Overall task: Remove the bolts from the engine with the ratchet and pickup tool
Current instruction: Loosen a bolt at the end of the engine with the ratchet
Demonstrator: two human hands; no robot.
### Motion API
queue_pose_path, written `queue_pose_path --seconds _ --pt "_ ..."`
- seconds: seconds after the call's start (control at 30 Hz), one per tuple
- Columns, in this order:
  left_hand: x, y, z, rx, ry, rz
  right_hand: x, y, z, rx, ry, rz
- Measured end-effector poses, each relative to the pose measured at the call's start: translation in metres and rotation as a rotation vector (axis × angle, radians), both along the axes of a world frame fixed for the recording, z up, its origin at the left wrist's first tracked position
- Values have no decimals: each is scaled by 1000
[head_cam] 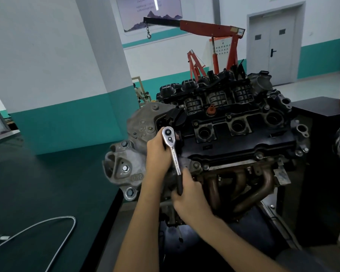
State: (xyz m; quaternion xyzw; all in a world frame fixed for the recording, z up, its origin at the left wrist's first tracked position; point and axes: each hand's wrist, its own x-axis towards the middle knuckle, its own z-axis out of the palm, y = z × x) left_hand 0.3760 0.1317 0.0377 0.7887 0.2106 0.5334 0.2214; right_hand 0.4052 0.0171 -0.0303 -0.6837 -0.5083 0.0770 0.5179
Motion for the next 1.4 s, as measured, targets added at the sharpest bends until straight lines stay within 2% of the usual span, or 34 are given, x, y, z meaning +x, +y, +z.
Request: queue_pose_path --seconds 0.07,0.17,0.23,0.33,0.4,0.5,0.63,0.67,0.8,0.93,1.1,1.17,1.2,1.27,1.37,1.4 --pt "-2 -1 2 8 11 -30 8 -1 4 -30 -11 34" --pt "-6 0 6 50 55 -94 52 -20 21 -109 -180 108" --pt "-8 1 7 40 84 -128 91 -29 45 -193 -397 101" --pt "-6 0 7 46 90 -91 142 -29 92 -323 -847 -28" --pt "-3 -3 6 64 43 -29 151 -25 111 -307 -992 -66" --pt "2 -4 4 48 -10 59 130 -29 90 -246 -864 -91" --pt "4 -1 2 82 28 82 65 -33 30 -151 -278 26" --pt "3 -1 2 69 28 75 46 -27 20 -115 -191 22" --pt "-1 -2 3 -21 -8 -17 6 -6 4 -40 -101 -3" --pt "-7 -1 7 56 30 -94 59 -23 25 -144 -244 94" --pt "-3 1 6 84 124 -68 145 -29 91 -288 -891 -52" --pt "-1 -1 5 86 97 -7 149 -27 99 -255 -1008 -106" --pt "0 -2 4 80 84 22 144 -29 94 -239 -998 -127" --pt "2 -3 4 62 76 53 121 -33 70 -212 -819 -135" --pt "3 -2 2 40 102 68 64 -35 29 -124 -281 -20" --pt "3 -1 2 29 105 68 44 -29 20 -86 -165 -10"
